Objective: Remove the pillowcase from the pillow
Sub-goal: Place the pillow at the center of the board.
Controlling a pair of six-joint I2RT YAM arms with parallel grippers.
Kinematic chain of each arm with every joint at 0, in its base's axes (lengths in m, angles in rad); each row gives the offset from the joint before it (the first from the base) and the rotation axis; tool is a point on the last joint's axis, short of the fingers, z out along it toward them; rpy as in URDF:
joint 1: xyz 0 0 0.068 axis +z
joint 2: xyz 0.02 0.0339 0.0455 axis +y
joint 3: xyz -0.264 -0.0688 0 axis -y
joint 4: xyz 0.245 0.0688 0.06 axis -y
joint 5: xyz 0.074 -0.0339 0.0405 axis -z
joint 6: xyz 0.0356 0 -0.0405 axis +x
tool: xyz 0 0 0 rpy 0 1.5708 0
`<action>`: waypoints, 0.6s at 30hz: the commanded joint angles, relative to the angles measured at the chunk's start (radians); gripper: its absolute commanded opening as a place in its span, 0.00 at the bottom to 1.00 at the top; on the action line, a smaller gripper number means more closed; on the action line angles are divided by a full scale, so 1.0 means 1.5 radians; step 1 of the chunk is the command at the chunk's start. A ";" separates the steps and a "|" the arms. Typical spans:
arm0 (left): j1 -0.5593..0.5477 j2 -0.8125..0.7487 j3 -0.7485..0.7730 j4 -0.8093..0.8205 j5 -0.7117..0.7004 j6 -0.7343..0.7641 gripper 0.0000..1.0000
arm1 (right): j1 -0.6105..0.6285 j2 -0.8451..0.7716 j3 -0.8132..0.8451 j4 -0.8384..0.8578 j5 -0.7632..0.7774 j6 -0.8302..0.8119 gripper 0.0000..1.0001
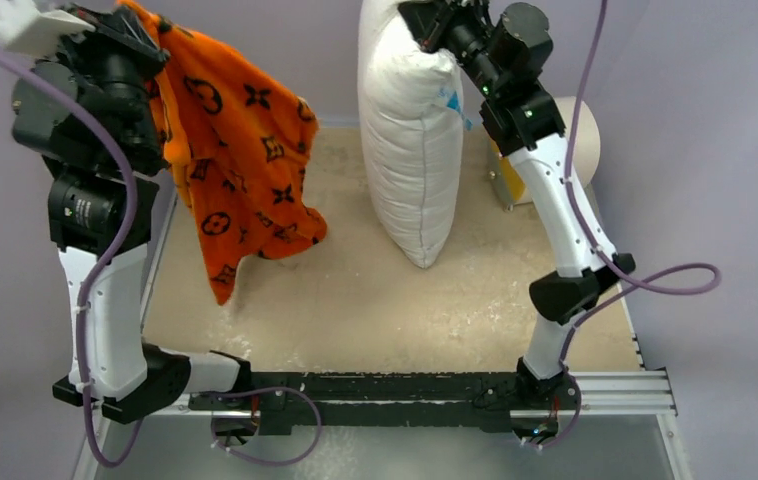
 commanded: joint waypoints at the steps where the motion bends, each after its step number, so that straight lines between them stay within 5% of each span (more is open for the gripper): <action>1: 0.002 0.022 0.159 0.035 0.070 0.000 0.00 | 0.005 0.051 0.062 0.176 -0.093 0.093 0.00; 9: 0.000 -0.087 0.140 0.249 0.245 -0.114 0.00 | 0.047 0.186 0.215 0.274 -0.184 0.180 0.00; 18: -0.021 -0.130 0.153 0.393 0.316 -0.187 0.00 | 0.182 0.180 0.208 0.373 -0.230 0.222 0.00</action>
